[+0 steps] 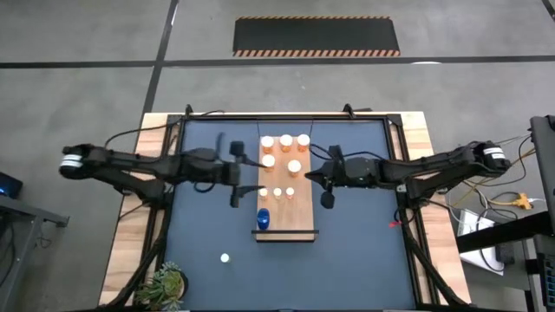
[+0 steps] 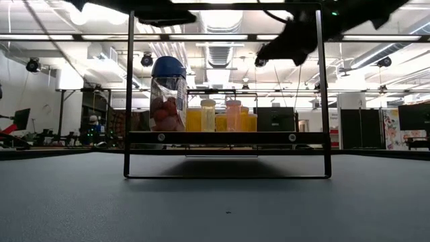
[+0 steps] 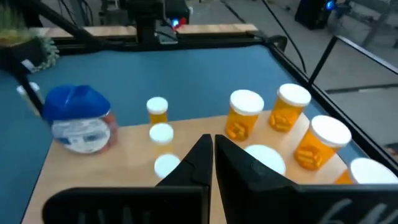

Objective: Pick and place medicine bottles onto shelf by color
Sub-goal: Put the big orange pill bottle on the shelf aligned with the big orange pill bottles

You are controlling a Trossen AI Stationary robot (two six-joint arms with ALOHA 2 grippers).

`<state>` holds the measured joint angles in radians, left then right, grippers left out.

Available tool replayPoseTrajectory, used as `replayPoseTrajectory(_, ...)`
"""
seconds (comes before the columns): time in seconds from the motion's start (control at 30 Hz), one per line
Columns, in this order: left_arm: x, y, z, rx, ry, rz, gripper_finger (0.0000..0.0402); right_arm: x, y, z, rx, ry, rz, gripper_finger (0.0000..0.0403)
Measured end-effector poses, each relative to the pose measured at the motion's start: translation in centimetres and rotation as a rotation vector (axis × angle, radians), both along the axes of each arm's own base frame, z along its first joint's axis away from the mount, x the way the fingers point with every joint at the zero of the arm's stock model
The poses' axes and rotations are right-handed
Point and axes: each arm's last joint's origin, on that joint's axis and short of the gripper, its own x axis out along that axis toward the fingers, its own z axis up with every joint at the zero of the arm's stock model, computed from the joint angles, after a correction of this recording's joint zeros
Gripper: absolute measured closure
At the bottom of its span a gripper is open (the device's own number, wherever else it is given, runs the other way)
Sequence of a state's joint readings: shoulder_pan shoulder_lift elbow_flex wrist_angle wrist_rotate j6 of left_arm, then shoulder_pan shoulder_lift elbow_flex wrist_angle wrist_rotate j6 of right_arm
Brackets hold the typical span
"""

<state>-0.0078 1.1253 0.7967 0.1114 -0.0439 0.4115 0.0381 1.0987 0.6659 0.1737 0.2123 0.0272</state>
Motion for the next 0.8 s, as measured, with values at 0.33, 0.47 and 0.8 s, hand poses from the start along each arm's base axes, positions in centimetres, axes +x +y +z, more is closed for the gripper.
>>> replayPoseTrajectory(0.33, -5.6, 0.0, -2.1, 0.099, -0.301, -0.012, 0.0148, 5.6, -3.3, 1.9, 0.037, 0.365, -0.128, 0.0394)
replayPoseTrajectory(0.47, -6.6, 0.1, -2.4, 0.098, -0.325, -0.003, 0.0148, 7.8, -5.3, 1.2, 0.058, 0.502, -0.183, 0.0394)
replayPoseTrajectory(0.8, -7.9, 0.8, -2.6, 0.107, -0.358, 0.247, 0.0148, 10.8, -6.5, -0.4, 0.085, 0.662, -0.21, 0.0394)
